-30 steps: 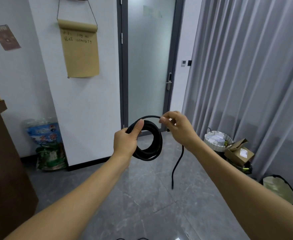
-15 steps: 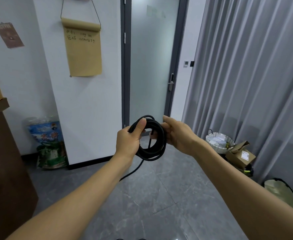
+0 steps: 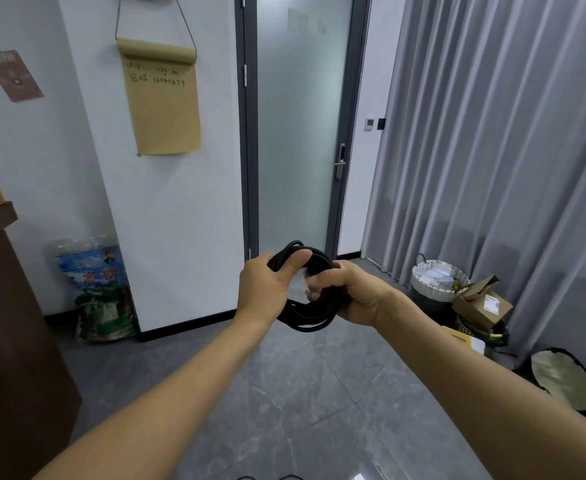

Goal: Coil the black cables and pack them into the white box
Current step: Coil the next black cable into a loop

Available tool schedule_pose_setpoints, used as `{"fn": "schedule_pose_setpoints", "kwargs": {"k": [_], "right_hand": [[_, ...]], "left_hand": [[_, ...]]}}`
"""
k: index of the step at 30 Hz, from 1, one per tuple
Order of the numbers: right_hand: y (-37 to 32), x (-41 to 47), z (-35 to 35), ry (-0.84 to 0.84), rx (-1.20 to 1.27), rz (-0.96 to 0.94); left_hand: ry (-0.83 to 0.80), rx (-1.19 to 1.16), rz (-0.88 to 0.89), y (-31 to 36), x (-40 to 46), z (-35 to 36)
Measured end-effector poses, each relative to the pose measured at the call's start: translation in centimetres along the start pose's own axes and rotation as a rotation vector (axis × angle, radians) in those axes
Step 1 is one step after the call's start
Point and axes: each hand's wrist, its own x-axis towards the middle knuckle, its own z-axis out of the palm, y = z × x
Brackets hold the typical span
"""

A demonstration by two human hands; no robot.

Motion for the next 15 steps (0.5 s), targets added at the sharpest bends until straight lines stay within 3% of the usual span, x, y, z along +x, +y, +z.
{"fn": "schedule_pose_setpoints", "kwargs": {"k": [2, 8, 15], "right_hand": [[-0.1, -0.2, -0.4, -0.014, -0.056, -0.033], [-1.0, -0.6, -0.7, 0.195, -0.52, -0.116], [-2.4, -0.8, -0.7, 0.301, -0.96, 0.153]], "left_hand": [[-0.009, 0.057, 0.056, 0.4, 0.0, 0.2], [0.035, 0.321, 0.221, 1.0, -0.1, 0.8], [0.042, 0.601, 0.29, 0.6, 0.8, 1.4]]}}
